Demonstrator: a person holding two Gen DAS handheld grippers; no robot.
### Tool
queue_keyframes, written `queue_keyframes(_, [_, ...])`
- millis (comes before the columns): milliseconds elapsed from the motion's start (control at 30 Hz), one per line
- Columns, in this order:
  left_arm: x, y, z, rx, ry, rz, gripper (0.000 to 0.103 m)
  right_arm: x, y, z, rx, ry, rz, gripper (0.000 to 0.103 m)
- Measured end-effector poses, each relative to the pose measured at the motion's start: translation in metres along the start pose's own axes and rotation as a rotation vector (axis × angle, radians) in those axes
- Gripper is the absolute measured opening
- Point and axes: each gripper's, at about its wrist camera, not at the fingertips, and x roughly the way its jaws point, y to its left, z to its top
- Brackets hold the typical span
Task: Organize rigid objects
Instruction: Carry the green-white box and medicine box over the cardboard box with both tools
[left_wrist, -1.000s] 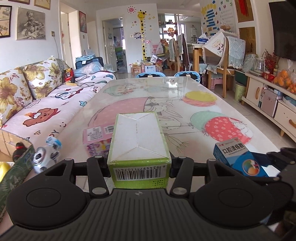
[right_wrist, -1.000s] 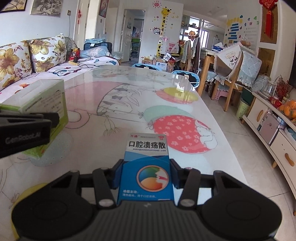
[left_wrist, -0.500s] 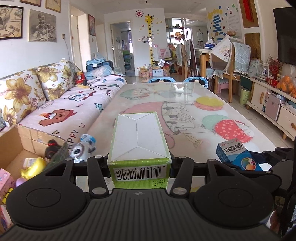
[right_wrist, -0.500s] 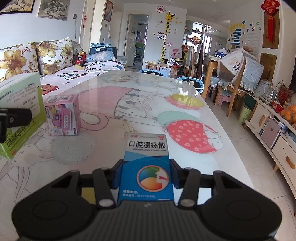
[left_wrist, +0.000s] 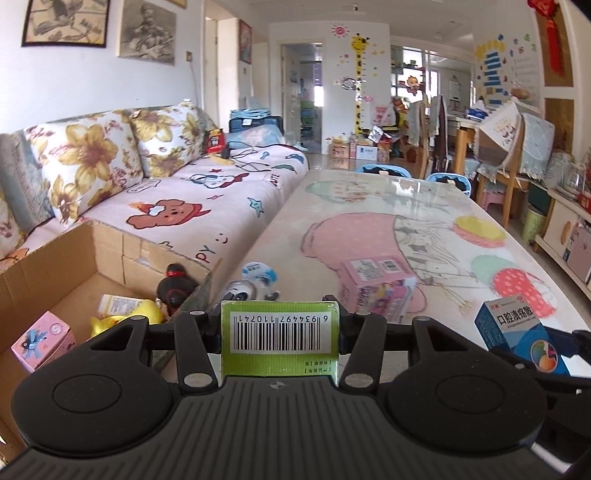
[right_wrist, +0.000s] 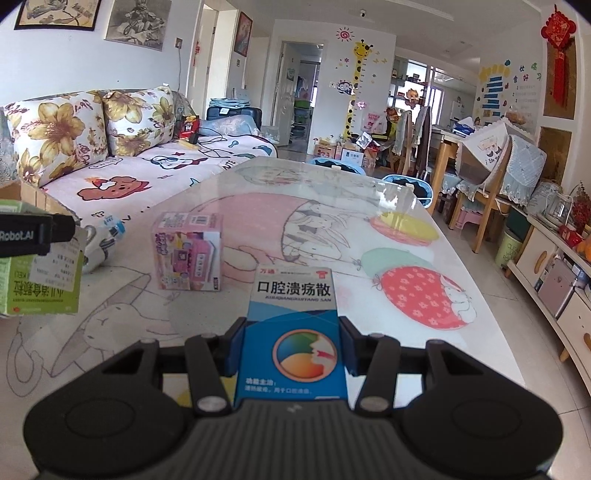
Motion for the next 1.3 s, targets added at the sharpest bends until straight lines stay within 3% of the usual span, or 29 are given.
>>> queue_keyframes(433, [0.005,0.022,0.017,-0.128,0.000,0.057,0.062,-0.007,0.062,0.025,-0.076,-0.042,0.126,0.050])
queue_keyframes(900, [-0.002,0.064,0.024,-0.278,-0.034,0.298,0.062,0.014,0.142,0.078,-0.162,-0.093,0.430,0.050])
queue_keyframes(1300, [-0.004,0.096,0.029,-0.360,-0.025,0.449,0.062,0.048,0.210,0.098,-0.272,-0.097,0.539,0.050])
